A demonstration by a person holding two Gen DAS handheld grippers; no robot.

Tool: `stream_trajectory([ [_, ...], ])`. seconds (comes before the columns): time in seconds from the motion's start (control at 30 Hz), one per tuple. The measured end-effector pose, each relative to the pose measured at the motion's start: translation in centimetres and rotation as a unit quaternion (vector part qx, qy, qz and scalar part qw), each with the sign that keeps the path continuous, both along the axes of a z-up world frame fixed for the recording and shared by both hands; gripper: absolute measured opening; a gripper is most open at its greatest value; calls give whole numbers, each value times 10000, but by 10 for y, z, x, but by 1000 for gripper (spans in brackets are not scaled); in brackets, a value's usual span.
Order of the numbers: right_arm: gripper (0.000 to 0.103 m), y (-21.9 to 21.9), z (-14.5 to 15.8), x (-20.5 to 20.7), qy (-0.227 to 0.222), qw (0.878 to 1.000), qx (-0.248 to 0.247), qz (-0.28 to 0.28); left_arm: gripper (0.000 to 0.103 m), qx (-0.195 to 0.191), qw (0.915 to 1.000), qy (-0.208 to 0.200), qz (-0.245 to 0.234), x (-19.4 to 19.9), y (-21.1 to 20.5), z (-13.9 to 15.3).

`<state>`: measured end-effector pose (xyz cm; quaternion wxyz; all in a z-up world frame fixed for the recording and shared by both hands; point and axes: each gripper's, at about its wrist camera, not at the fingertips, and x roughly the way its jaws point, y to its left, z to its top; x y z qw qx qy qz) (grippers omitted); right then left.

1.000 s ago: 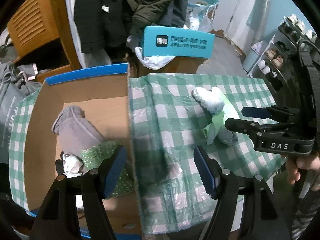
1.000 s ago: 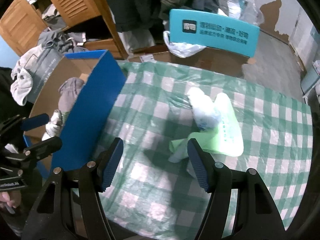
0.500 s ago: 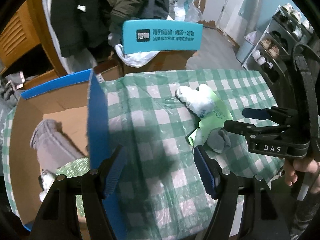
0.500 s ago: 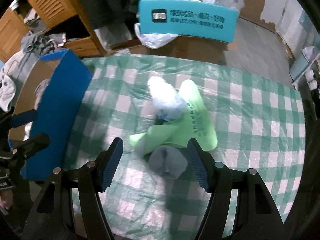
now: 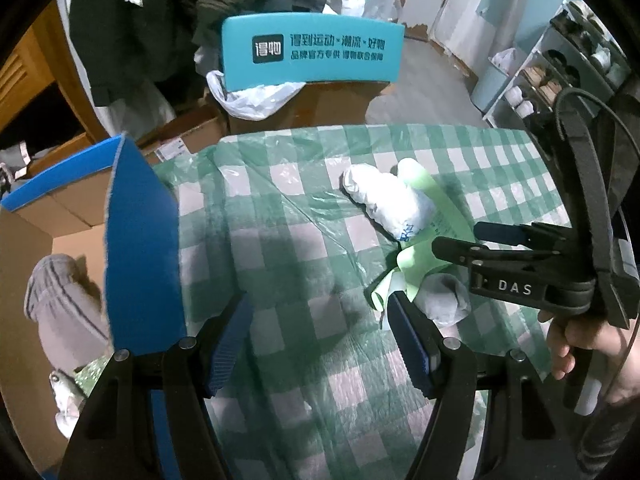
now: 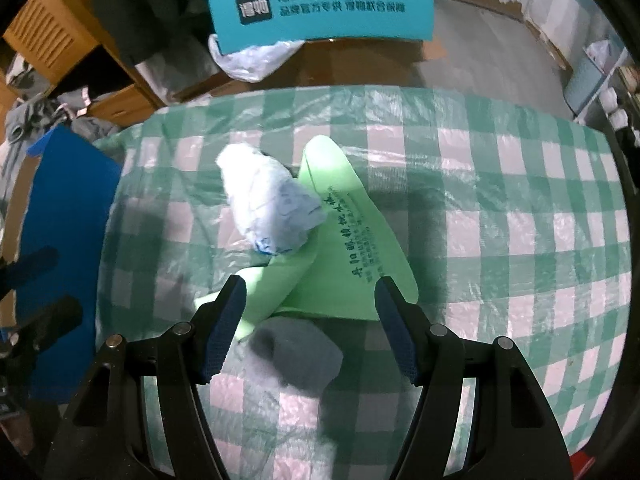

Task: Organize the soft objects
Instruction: 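Grasp the light green cloth with the right tool and lift it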

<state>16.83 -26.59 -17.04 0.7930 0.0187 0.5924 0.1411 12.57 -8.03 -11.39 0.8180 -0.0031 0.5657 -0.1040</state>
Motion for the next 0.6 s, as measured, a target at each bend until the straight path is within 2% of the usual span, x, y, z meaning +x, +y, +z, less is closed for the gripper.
stream_trajectory([
  [0.33,67,9,-27,15,245,9997,-45,26,71,-25,9997,225,-119,12,-8,-20],
  [0.6,67,14,-43,22,300,9989,-349,-62,71,-89,9993,352,-105,16,-7,-28],
])
